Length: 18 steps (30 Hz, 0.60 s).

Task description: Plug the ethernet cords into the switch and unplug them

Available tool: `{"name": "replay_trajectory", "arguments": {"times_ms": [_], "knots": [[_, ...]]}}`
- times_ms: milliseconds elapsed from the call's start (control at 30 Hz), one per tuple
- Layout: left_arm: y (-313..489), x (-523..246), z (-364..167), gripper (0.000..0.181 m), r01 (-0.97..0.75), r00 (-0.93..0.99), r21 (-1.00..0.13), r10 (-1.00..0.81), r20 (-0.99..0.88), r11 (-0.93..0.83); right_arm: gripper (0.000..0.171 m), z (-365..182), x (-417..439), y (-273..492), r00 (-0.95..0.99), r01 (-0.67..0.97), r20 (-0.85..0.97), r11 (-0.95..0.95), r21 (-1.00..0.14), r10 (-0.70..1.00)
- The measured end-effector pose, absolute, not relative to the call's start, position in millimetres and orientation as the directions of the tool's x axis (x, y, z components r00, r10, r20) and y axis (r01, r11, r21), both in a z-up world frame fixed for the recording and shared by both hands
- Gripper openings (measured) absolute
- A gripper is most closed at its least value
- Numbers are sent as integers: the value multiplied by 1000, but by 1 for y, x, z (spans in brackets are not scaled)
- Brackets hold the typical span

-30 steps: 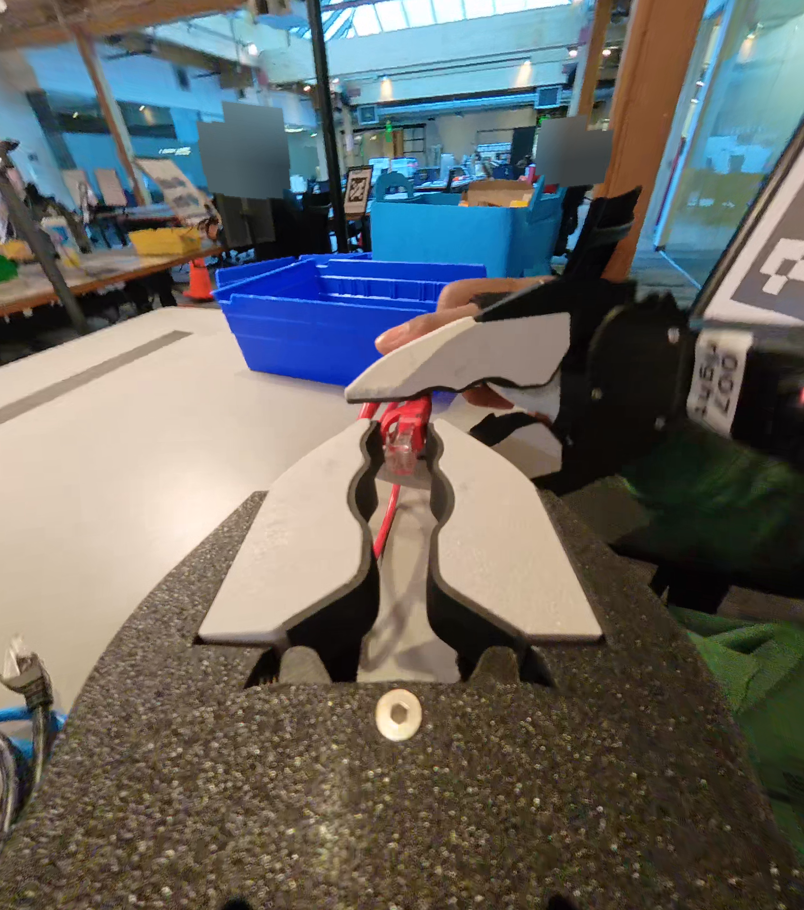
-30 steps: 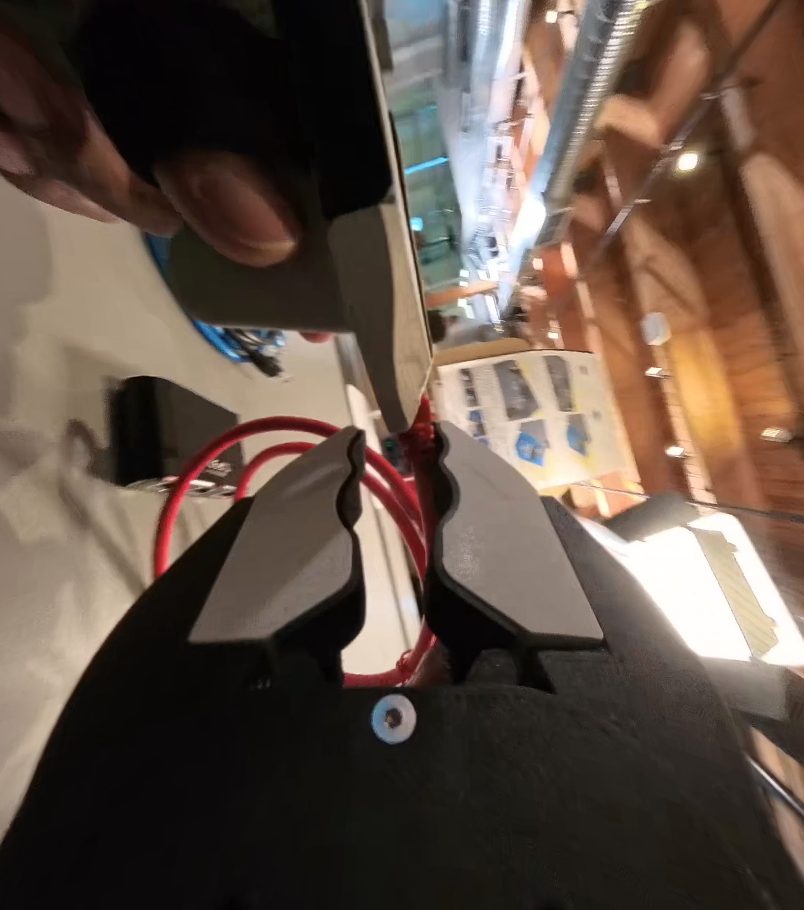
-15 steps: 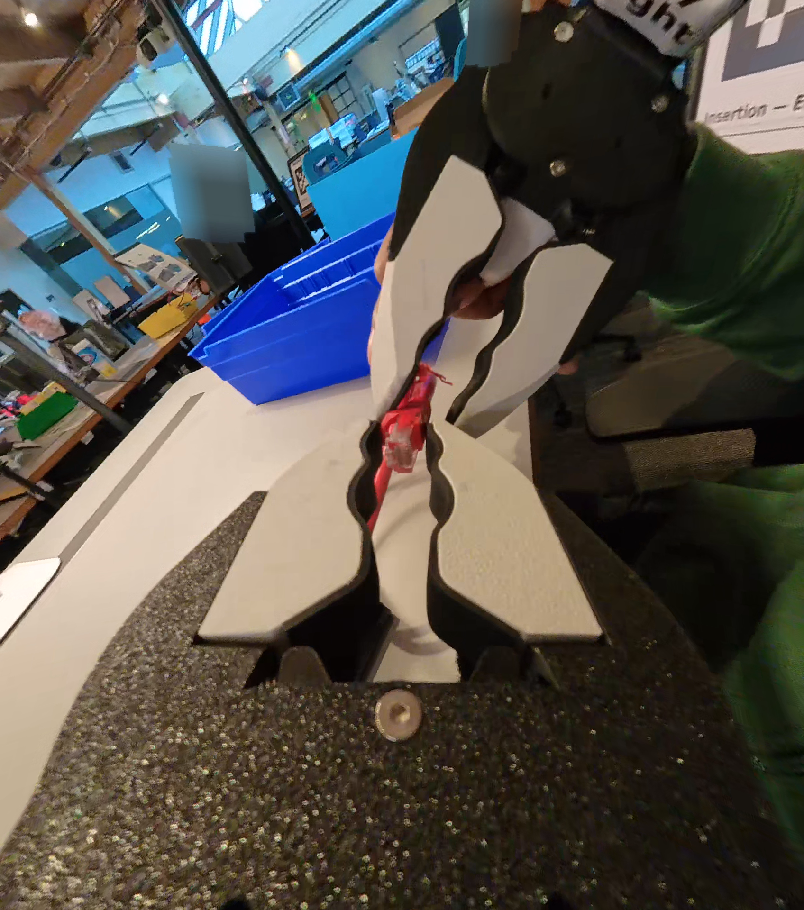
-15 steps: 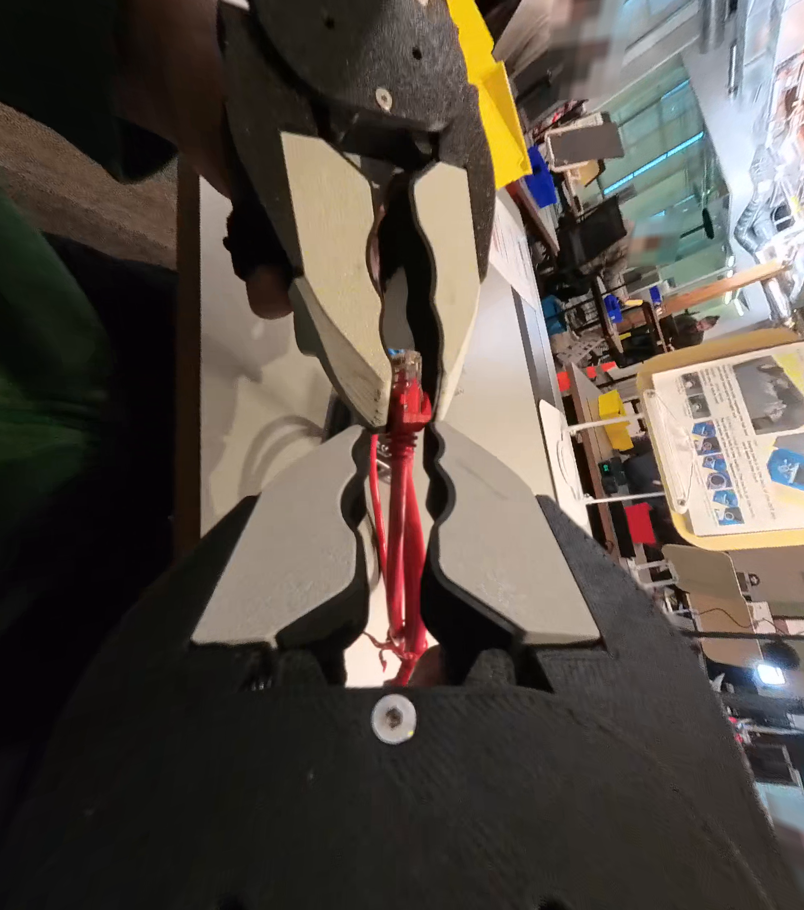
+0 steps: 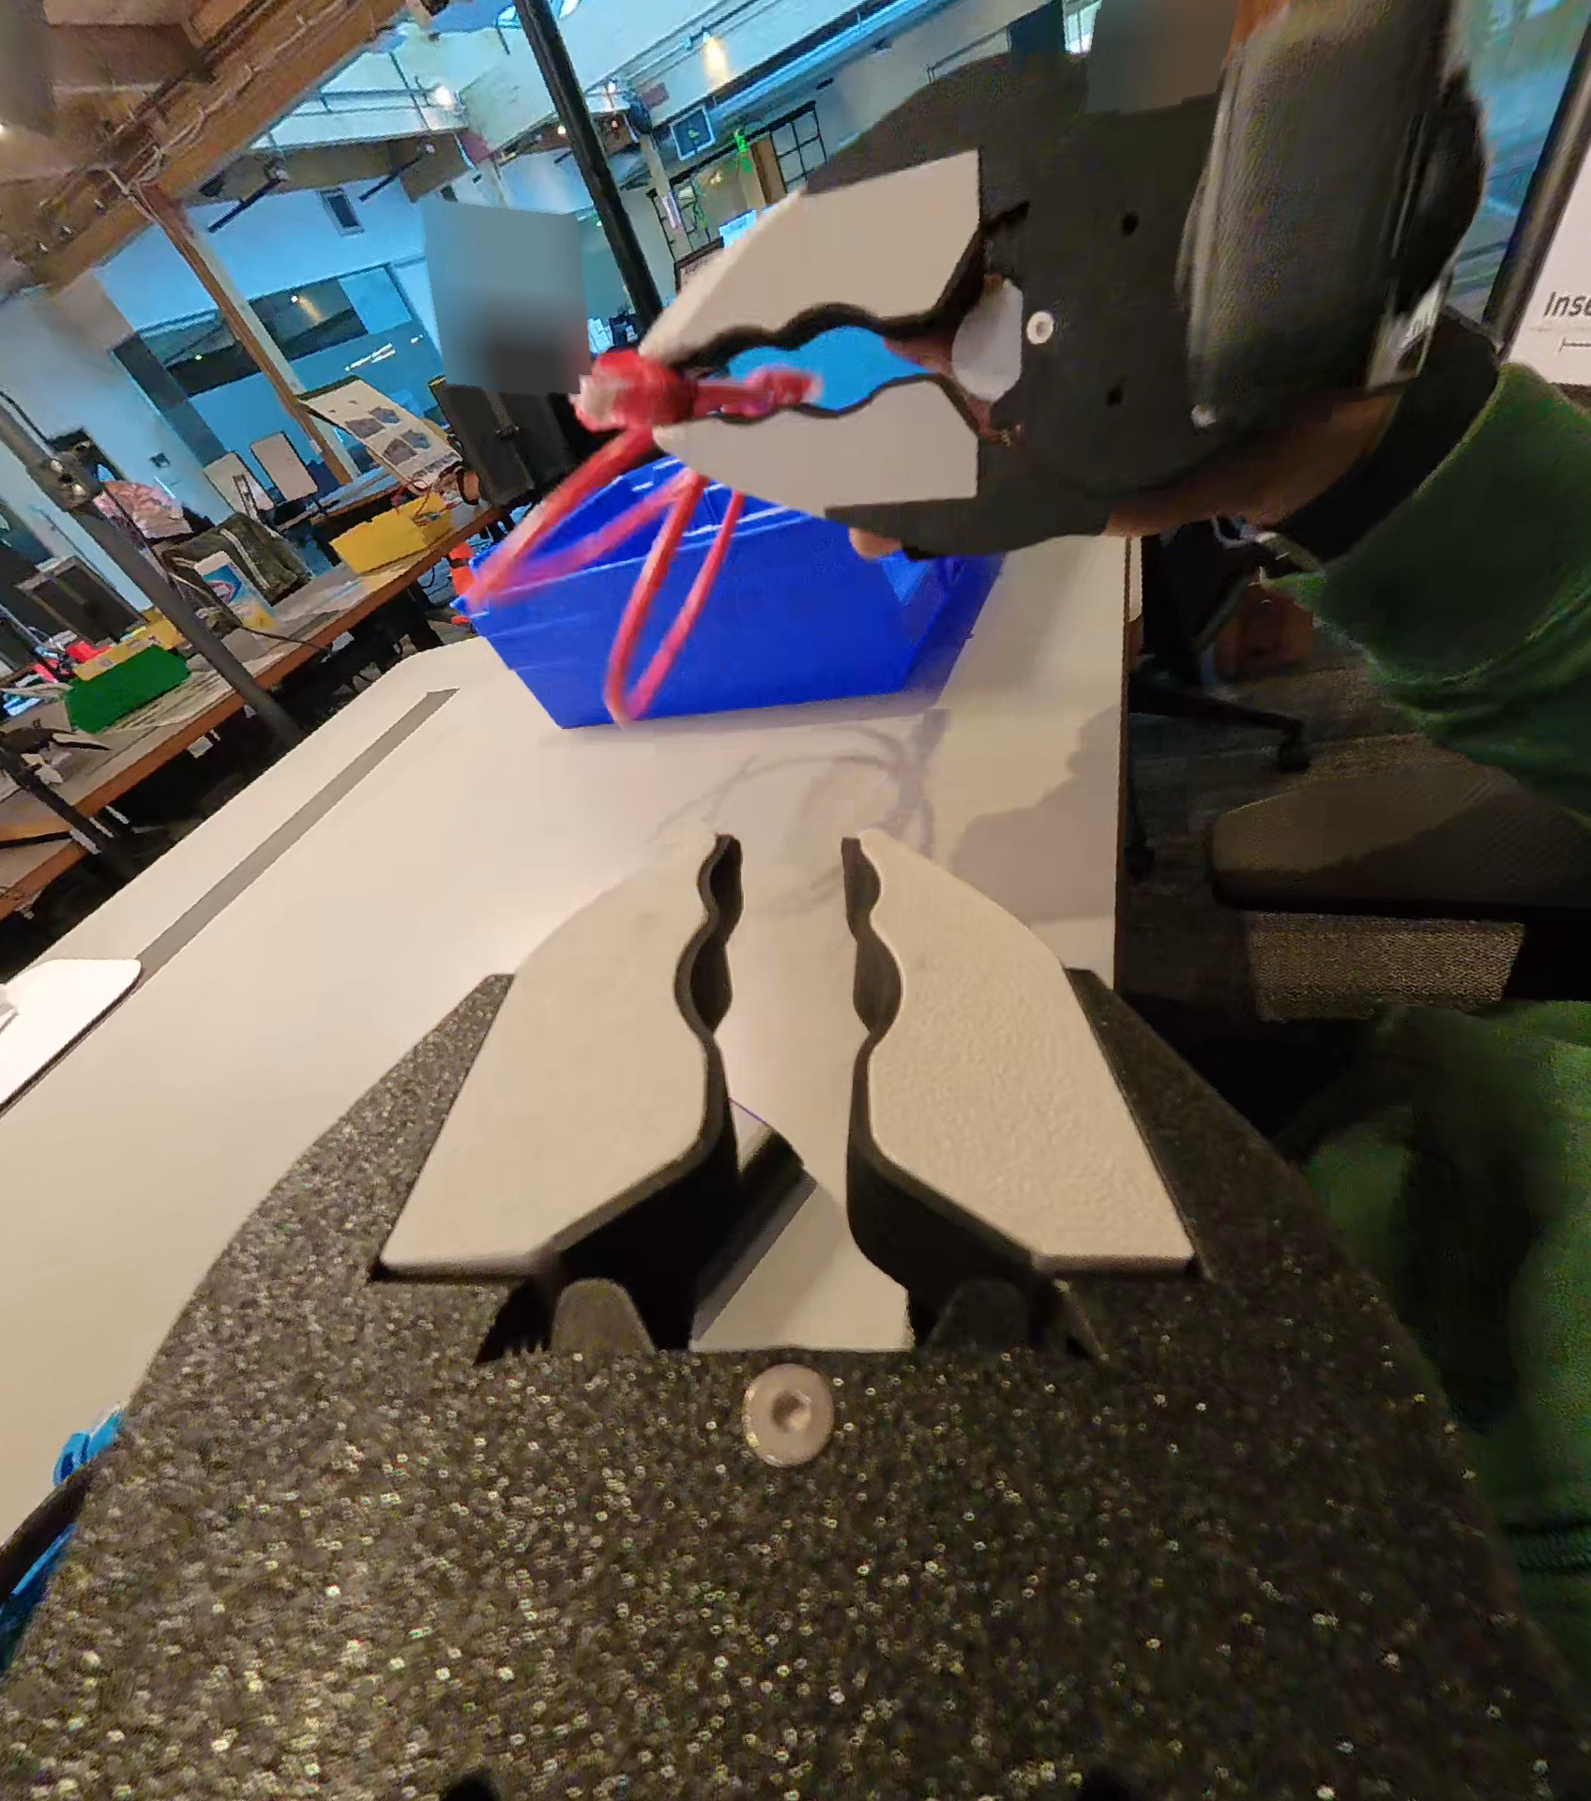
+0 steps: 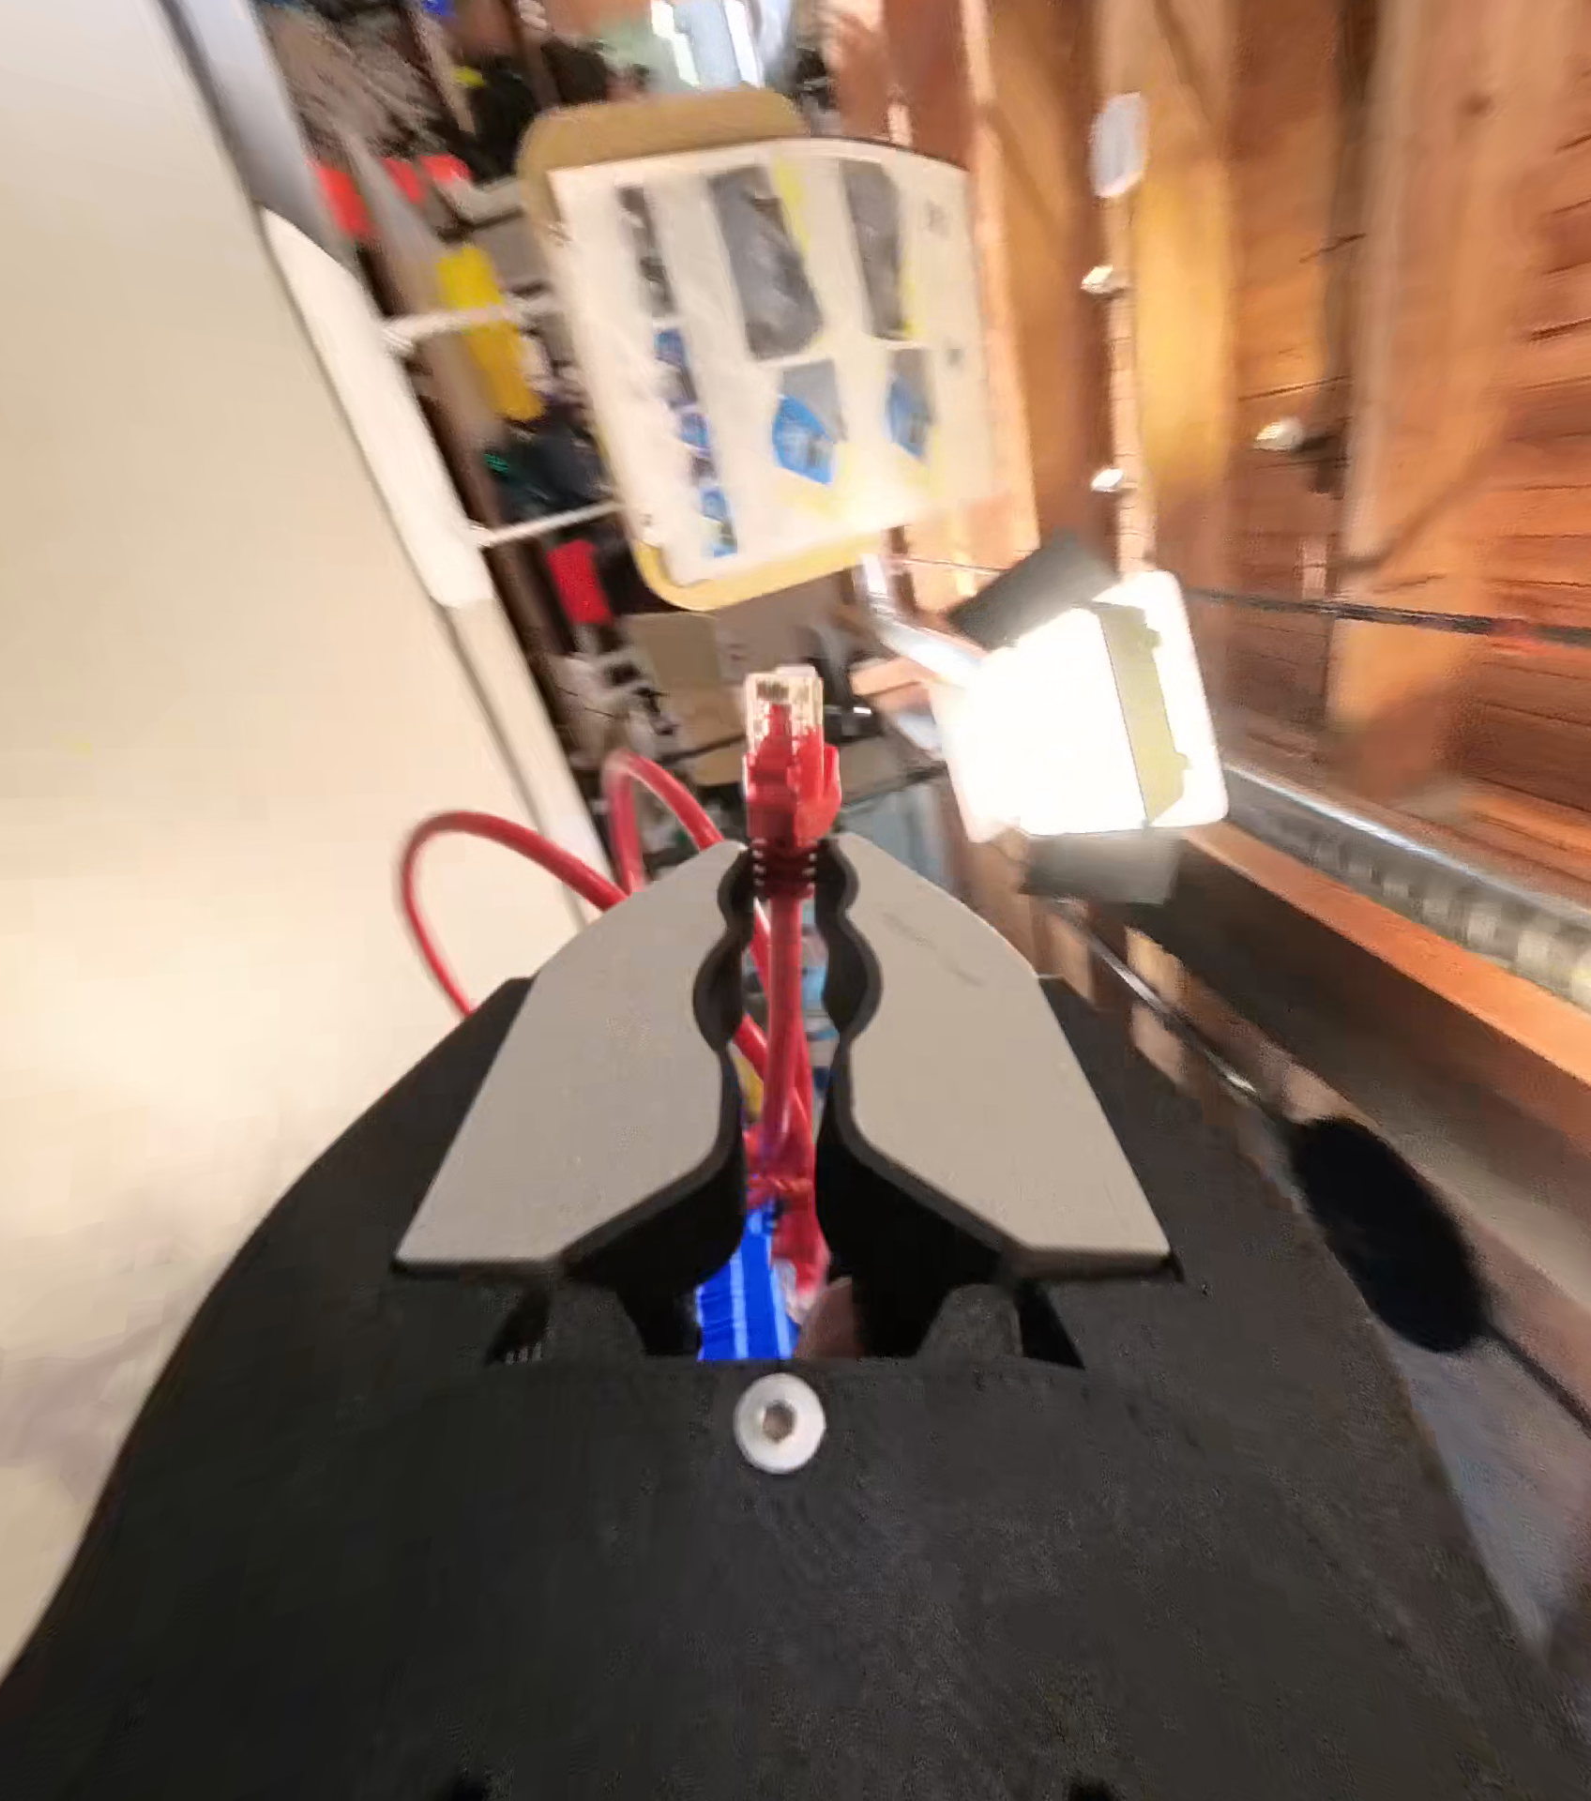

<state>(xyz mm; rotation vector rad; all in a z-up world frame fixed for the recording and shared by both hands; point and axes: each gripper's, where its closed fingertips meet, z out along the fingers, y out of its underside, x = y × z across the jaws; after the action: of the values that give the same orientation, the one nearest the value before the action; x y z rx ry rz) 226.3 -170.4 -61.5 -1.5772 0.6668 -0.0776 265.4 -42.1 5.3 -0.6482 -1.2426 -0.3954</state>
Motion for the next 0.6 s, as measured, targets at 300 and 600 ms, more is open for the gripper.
{"name": "replay_trajectory", "arguments": {"times_ms": [300, 600], "knots": [[-170, 218, -63, 21, -349, 844, -937, -435, -314, -1, 14, -135, 213, -60, -198, 628, 907, 758, -173, 371], [-176, 208, -55, 22, -278, 864, -961, -437, -252, 3, 44, -144, 232, -86, -241, 584, 505, 539, -607, 829]]}}
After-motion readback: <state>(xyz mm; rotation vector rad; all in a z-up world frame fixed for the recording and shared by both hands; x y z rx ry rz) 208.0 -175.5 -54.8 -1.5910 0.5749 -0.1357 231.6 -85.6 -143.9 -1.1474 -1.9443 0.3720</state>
